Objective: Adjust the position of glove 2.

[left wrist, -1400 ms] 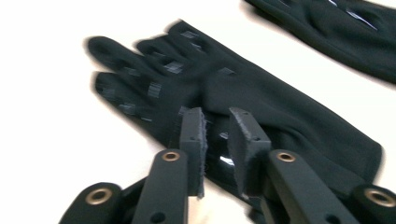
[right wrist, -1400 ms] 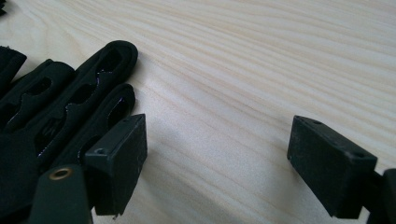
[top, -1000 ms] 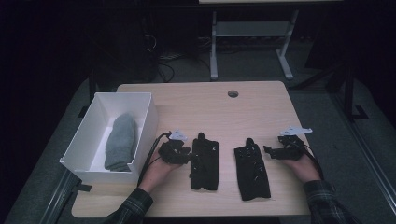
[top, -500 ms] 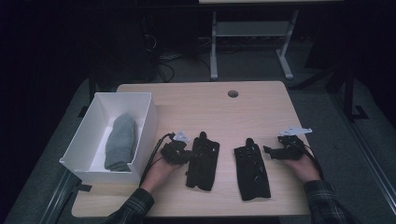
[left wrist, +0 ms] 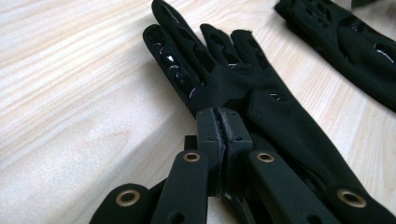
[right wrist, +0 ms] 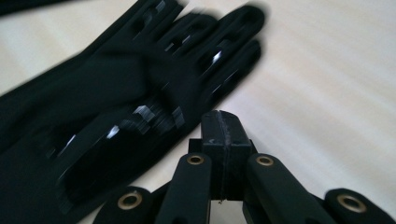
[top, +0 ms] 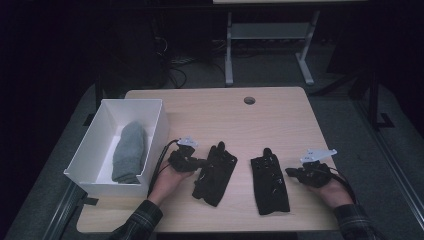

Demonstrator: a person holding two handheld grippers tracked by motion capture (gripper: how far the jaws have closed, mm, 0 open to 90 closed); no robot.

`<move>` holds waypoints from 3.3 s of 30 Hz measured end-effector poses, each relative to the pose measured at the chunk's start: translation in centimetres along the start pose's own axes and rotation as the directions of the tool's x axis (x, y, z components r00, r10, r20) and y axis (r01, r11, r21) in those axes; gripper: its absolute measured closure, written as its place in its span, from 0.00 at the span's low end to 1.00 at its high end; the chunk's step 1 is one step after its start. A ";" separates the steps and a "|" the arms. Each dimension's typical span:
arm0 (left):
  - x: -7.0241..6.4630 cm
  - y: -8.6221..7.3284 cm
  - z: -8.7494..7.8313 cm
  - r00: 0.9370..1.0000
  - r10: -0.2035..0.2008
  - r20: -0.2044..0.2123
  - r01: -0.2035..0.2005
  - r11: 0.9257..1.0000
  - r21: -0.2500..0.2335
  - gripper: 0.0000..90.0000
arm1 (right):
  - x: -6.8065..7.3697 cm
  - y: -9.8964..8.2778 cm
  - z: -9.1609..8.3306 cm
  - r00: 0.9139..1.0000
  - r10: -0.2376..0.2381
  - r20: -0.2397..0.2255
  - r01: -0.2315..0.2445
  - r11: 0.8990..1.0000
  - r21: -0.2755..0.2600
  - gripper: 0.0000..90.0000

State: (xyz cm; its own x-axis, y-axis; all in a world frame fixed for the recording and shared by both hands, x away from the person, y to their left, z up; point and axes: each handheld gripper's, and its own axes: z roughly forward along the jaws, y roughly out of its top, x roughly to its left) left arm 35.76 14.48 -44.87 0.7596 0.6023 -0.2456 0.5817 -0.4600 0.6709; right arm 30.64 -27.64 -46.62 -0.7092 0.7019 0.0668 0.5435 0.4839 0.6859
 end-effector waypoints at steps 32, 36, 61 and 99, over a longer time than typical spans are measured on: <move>-0.7 1.2 -1.2 0.995 -0.035 0.098 0.044 0.995 -0.087 0.98 | 4.5 2.1 2.3 0.975 -0.095 -0.201 0.099 0.995 0.011 1.00; -1.1 1.4 -1.4 0.993 -0.028 0.115 0.039 0.995 -0.092 0.98 | 4.8 2.4 2.7 0.973 -0.108 -0.205 0.112 0.994 0.010 1.00; -2.6 2.6 -1.9 0.982 0.005 0.190 0.019 0.992 -0.126 0.98 | 8.3 5.6 6.1 0.953 -0.174 -0.247 0.178 0.984 -0.004 1.00; -6.7 2.1 3.3 0.972 0.069 0.226 -0.068 0.998 -0.012 0.97 | 4.8 5.9 5.0 0.995 -0.081 -0.060 0.074 0.992 -0.106 0.58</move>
State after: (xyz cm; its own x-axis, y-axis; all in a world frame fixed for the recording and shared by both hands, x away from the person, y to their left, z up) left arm 32.85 7.27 -44.13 0.8440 0.4061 -0.3503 0.5250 -0.4923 0.6943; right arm 32.69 -18.87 -45.87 -0.7763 0.6281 0.0545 0.4388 0.4763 0.7620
